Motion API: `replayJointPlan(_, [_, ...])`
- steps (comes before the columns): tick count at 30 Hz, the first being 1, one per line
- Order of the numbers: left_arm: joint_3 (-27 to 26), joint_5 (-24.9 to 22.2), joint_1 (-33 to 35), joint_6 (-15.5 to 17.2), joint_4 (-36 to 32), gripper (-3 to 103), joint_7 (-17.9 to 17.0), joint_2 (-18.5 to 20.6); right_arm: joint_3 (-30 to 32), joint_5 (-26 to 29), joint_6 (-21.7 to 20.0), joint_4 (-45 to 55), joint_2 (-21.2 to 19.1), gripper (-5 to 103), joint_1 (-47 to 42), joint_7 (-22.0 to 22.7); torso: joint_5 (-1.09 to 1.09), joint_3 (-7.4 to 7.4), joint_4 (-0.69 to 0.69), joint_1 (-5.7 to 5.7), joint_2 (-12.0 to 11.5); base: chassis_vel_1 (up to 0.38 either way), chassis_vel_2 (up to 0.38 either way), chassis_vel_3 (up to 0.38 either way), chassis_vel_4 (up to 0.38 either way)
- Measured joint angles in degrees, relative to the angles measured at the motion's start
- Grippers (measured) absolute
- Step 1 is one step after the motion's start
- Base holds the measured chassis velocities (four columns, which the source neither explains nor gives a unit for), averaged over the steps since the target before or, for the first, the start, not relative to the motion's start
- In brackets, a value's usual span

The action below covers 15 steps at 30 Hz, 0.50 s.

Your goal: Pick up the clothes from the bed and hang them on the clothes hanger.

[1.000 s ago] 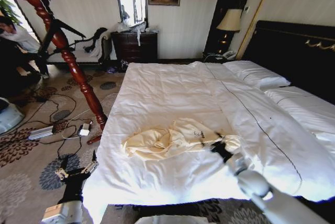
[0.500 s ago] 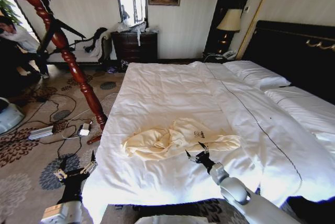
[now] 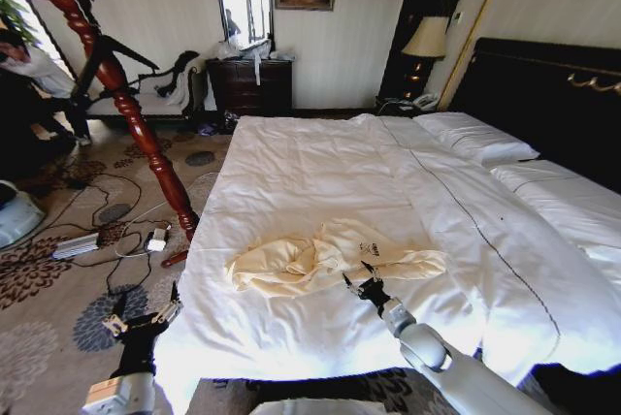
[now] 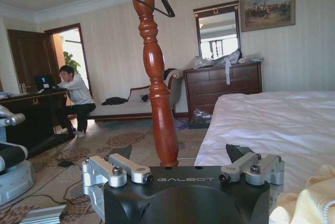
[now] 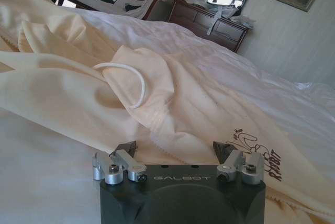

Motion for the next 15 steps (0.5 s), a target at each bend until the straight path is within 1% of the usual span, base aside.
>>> replayJointPlan(1, [0.0, 0.0, -0.1, 0.0, 0.0, 100, 0.0, 0.0, -0.2, -0.2, 0.0, -0.2, 0.3, 82, 0.3, 0.0, 0.01, 0.00, 0.00, 0.00, 0.0, 0.000, 0.000, 0.000, 0.000])
replayJointPlan(2, [0.0, 0.0, -0.1, 0.0, 0.1, 100, 0.0, 0.0, -0.2, -0.3, 0.0, -0.4, 0.6, 86, 0.5, 0.0, 0.00, 0.00, 0.00, 0.00, 0.0, 0.000, 0.000, 0.000, 0.000])
replayJointPlan(3, [0.0, 0.0, -0.2, 0.0, 0.2, 100, 0.0, 0.0, -0.3, -0.4, 0.0, -0.6, 0.9, 84, 0.7, 0.2, 0.00, 0.00, 0.00, 0.00, 0.0, 0.000, 0.000, 0.000, 0.000])
replayJointPlan(10, [0.1, -0.1, -0.5, 0.0, 0.9, 100, 0.0, 0.2, -0.5, -0.2, 0.0, -1.1, 2.3, 83, 1.9, 1.9, 0.00, 0.00, 0.00, 0.00, 0.0, 0.000, 0.000, 0.000, 0.000])
replayJointPlan(11, [0.1, -0.1, -0.5, 0.0, 1.0, 100, 0.0, 0.3, -0.5, -0.1, 0.0, -1.1, 2.2, 80, 1.8, 2.0, 0.00, 0.00, 0.00, 0.00, 0.0, 0.000, 0.000, 0.000, 0.000])
replayJointPlan(13, [0.1, -0.2, -0.7, 0.0, 1.2, 100, 0.0, 0.5, -0.2, 0.1, 0.0, -1.0, 1.8, 69, 1.4, 2.0, 0.00, 0.00, 0.00, 0.00, 0.0, 0.000, 0.000, 0.000, 0.000])
replayJointPlan(15, [0.1, -0.3, -0.7, 0.0, 1.3, 100, 0.0, 0.7, 0.1, 0.1, 0.1, -1.0, 1.5, 69, 1.0, 2.0, 0.00, 0.00, 0.00, 0.00, 0.0, 0.000, 0.000, 0.000, 0.000])
